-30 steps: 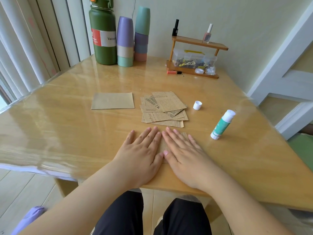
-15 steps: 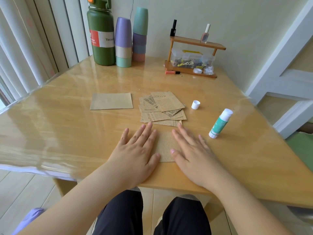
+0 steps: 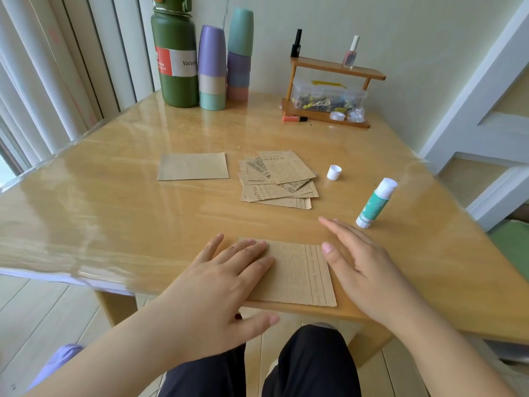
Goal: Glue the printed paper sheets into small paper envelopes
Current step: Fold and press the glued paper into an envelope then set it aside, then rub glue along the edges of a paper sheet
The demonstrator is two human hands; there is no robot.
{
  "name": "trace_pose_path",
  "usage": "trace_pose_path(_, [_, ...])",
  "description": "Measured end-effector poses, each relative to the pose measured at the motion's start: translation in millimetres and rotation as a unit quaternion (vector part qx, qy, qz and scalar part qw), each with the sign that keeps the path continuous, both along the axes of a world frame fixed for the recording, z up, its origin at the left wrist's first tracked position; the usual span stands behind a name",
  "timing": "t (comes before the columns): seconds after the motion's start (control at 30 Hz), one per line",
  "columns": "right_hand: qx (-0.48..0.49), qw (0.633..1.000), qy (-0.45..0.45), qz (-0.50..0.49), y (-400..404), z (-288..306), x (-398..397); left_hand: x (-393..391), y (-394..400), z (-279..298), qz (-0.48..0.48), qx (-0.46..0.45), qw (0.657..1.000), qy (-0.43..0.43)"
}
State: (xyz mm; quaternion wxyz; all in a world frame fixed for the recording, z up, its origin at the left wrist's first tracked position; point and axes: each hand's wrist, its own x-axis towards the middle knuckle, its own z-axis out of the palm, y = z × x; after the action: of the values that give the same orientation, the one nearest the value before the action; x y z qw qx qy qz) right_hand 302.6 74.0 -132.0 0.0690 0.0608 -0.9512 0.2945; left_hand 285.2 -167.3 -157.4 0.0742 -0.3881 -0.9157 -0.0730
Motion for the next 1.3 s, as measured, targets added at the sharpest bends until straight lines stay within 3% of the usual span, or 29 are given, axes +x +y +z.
trace_pose_path(0.1, [-0.008, 1.000, 0.016, -0.001, 1, -1, 2, 9, -6, -6, -0.023, -0.010, 0.998, 0.052])
trace_pose_path(0.23, [-0.033, 0.999, 0.037, 0.017, -3, 1, 1, 9, -14, -1, -0.062, 0.054, 0.994, 0.073])
trace_pose_path(0.4, [-0.125, 0.991, 0.020, 0.042, -17, 11, -7, 1, -24, 14, -0.082, 0.119, 0.989, -0.042])
trace_pose_path(0.57, [-0.228, 0.973, 0.017, 0.036, -31, 23, -27, -25, -37, 55, 0.098, 0.275, 0.945, -0.148])
trace_pose_path(0.7, [-0.202, 0.979, 0.017, -0.003, -35, 20, -59, -86, -51, 73, 0.189, 0.360, 0.881, -0.241])
trace_pose_path(0.93, [-0.005, 0.999, 0.011, -0.047, -38, 22, -127, -180, -73, 74, 0.276, 0.302, 0.856, -0.316])
trace_pose_path(1.13, [0.119, 0.988, -0.056, -0.083, -49, 23, -168, -205, -73, 65, 0.310, 0.194, 0.892, -0.266])
trace_pose_path(1.3, [0.120, 0.984, -0.078, -0.110, -52, 14, -178, -204, -70, 52, 0.313, 0.137, 0.920, -0.193])
